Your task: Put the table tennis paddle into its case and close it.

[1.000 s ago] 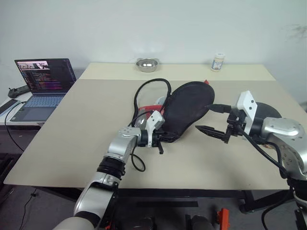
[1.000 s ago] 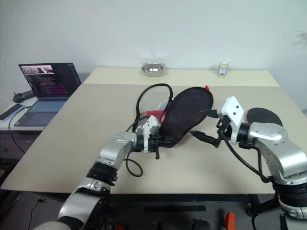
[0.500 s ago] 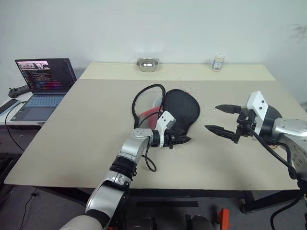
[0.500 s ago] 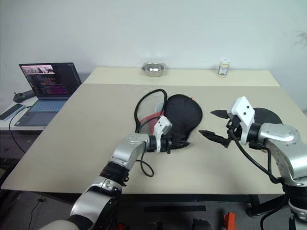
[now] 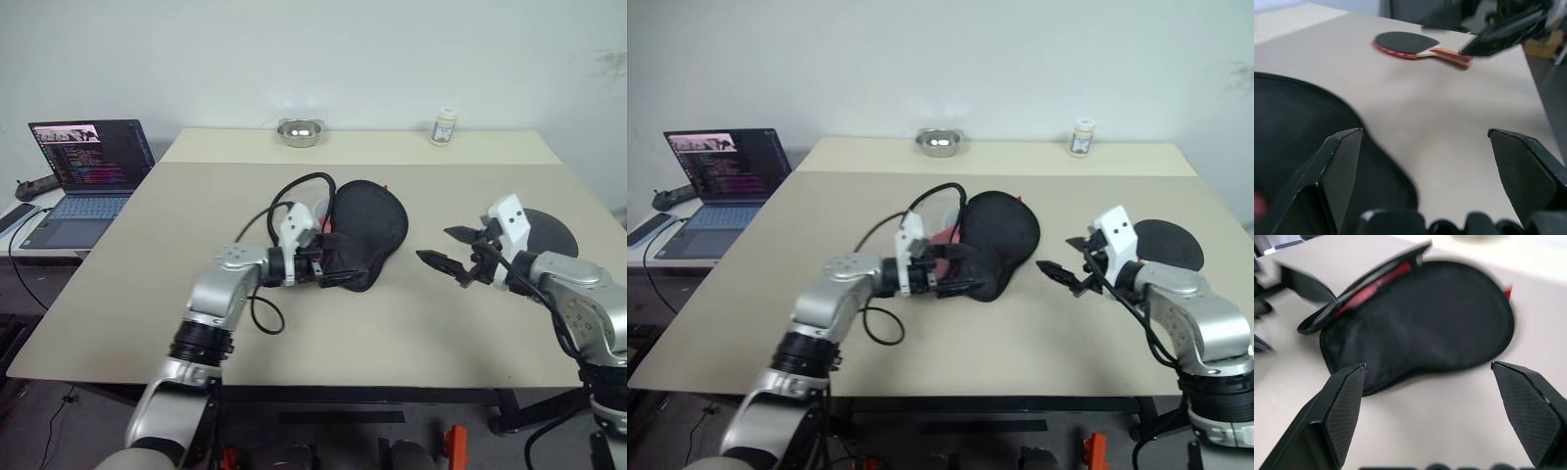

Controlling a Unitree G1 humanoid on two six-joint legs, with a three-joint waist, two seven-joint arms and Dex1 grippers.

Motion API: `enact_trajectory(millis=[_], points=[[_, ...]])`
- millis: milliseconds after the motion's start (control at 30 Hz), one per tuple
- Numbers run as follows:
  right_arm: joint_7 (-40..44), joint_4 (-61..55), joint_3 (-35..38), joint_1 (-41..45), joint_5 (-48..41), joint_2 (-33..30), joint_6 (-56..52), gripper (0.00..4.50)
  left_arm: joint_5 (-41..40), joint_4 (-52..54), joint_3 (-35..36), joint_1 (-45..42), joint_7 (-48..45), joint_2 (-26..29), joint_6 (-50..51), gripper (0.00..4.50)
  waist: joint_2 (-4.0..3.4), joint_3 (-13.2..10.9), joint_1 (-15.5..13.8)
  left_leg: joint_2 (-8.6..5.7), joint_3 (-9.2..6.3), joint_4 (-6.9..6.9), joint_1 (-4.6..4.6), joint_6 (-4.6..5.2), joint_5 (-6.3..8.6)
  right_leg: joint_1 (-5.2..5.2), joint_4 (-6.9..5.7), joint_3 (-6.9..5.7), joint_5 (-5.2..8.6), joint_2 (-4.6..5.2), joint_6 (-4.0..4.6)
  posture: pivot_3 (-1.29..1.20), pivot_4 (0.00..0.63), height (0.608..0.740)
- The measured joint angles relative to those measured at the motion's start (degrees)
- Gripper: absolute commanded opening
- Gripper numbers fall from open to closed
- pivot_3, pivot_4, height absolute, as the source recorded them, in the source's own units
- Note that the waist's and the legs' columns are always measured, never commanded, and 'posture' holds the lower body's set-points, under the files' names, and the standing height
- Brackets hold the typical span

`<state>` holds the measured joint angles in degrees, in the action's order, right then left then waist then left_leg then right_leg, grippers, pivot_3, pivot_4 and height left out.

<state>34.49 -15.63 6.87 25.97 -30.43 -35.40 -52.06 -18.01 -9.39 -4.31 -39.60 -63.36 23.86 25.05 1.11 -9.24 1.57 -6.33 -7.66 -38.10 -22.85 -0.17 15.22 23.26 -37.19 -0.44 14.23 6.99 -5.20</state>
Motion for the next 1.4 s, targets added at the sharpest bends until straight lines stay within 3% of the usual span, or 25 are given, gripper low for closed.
enact_trajectory(millis=[167, 433, 667, 1033, 1167, 1400], points=[[-5.9, 1.6, -2.6, 1.1, 0.7, 7.2, -2.7, 4.5, -2.2, 1.4, 3.4, -0.3, -1.4, 6.5, 0.4, 4.47, -0.02, 0.0, 0.2, 0.02, 0.01, 0.02, 0.03, 0.0, 0.0, 0.02, -0.02, 0.02, 0.0, -0.02, 0.0, 0.0, 0.15, 0.74], [-14.2, 13.2, -6.8, 5.8, 7.1, 16.9, -0.6, 4.5, -1.6, -8.2, 6.3, -1.9, -3.9, 14.5, -5.3, 4.47, -0.04, 0.0, 0.3, -0.01, 0.01, 0.04, 0.01, -0.03, -0.02, 0.11, -0.04, 0.01, 0.0, -0.03, 0.0, 0.0, 0.15, 0.74], [-17.2, 22.2, -7.9, 7.9, 11.2, 21.8, 2.7, 4.5, -1.4, -8.7, 6.4, -1.8, -5.0, 16.1, -6.5, 4.47, -0.05, 0.0, 0.3, -0.01, 0.01, 0.05, 0.0, -0.03, -0.02, 0.13, -0.02, 0.02, 0.0, -0.03, 0.0, 0.0, 0.15, 0.74], [-14.5, 27.5, -10.4, 11.5, 12.3, 27.3, 5.2, 4.5, -5.0, -3.4, 6.5, 1.5, -11.3, 19.3, -4.1, 4.47, -0.09, 0.0, 1.7, 0.02, 0.05, 0.05, 0.01, -0.05, -0.03, 0.23, -0.17, 0.09, 0.0, -0.05, 0.01, 0.0, 0.15, 0.74], [-14.6, 30.6, -10.2, 13.0, 13.4, 27.8, 6.8, 3.58, -5.9, -2.1, 6.6, 2.1, -12.5, 20.0, -3.9, 4.5, -0.09, 0.0, 1.7, 0.0, 0.06, 0.04, 0.02, -0.07, -0.04, 0.29, -0.35, 0.13, 0.0, -0.05, 0.01, 0.0, 0.15, 0.74], [-15.0, 32.2, -8.2, 13.5, 13.5, 27.9, 6.9, 1.01, -6.4, -1.2, 6.7, 3.0, -12.2, 20.0, -3.9, 4.5, -0.09, 0.0, 1.7, 0.01, 0.15, 0.04, 0.01, -0.11, -0.06, 0.5, -0.67, 0.29, 0.03, -0.06, 0.06, 0.0, 0.15, 0.74]])
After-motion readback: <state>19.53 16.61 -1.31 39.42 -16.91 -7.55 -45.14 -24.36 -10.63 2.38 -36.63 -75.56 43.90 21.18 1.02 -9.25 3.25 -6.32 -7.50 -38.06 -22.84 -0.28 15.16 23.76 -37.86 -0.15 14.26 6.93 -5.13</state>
